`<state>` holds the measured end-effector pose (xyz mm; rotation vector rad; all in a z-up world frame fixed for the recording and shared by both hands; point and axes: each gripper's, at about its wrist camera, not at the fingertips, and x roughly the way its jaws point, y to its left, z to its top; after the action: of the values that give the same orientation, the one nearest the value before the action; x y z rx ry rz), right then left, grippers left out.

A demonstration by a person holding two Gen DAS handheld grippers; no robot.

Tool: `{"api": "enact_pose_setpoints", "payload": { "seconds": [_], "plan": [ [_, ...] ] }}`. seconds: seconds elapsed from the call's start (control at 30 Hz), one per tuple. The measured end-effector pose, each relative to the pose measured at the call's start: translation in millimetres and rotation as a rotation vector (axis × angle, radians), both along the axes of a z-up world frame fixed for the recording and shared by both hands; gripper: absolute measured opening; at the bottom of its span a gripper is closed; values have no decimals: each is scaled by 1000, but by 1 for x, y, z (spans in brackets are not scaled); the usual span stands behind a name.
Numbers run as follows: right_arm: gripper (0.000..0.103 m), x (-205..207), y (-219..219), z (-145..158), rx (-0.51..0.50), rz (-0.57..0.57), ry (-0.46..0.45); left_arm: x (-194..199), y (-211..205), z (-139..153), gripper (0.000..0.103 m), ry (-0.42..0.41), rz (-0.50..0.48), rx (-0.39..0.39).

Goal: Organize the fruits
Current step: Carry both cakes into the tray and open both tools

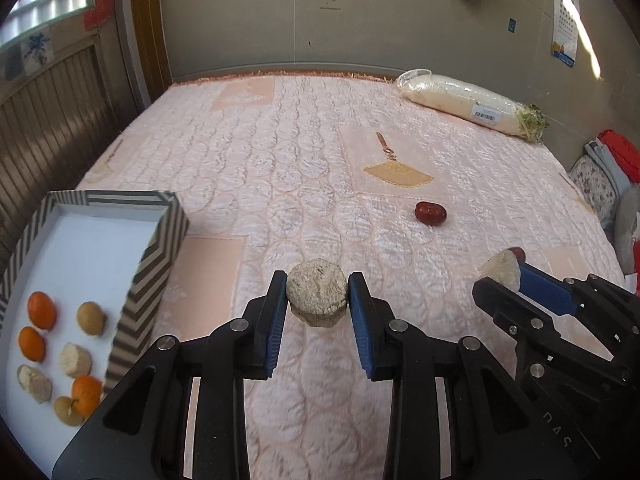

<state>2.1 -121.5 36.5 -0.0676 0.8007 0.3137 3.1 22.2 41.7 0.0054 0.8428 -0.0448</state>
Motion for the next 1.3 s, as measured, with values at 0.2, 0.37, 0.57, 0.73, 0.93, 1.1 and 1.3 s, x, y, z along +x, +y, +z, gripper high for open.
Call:
{"api": "enact_pose_setpoints", "payload": {
  "seconds": [0.2, 0.37, 0.57, 0.73, 0.93, 1.1, 1.3],
  "plan": [
    [28, -20, 8, 4, -1, 0, -9, -23, 7, 11, 30, -45, 8, 30],
    [28, -34, 16, 9, 1, 7, -26, -37, 17, 16, 30, -60, 16, 32],
    [28, -48, 36, 13, -19, 41, -36, -52, 31, 19, 30, -69, 27, 30],
    [28, -56, 56, 20, -18, 78, -52, -65, 50, 27, 30, -89, 49, 36],
    [28, -64, 91, 29, -20, 155, -72, -79, 84, 34, 30, -109, 101, 47],
    [28, -70, 127, 31, -27, 231, -80, -91, 117, 37, 30, -116, 156, 57],
    [28, -78, 168, 33, -40, 325, -88, -102, 151, 35, 30, -115, 219, 61]
  ]
}}
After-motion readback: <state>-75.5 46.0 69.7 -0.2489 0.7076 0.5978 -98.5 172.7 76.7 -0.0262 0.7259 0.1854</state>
